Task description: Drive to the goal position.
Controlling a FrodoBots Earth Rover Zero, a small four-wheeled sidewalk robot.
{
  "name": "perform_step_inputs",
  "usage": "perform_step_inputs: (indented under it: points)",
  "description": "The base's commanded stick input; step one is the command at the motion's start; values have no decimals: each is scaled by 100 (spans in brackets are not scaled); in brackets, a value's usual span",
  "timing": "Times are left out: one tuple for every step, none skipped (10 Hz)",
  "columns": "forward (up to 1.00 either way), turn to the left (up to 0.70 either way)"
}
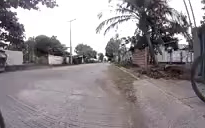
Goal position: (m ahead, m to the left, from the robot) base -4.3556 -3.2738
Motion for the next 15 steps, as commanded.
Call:
perform_step_inputs:
  points:
    - [0, 0]
    - [0, 0]
    - [0, 0]
    - [0, 0]
    - [0, 0]
    - [0, 0]
    - [0, 0]
    - [0, 0]
    - [0, -45]
    - [0, -23]
    - [0, 0]
    - [0, 0]
    - [26, 0]
    - [70, 0]
    - [56, 0]
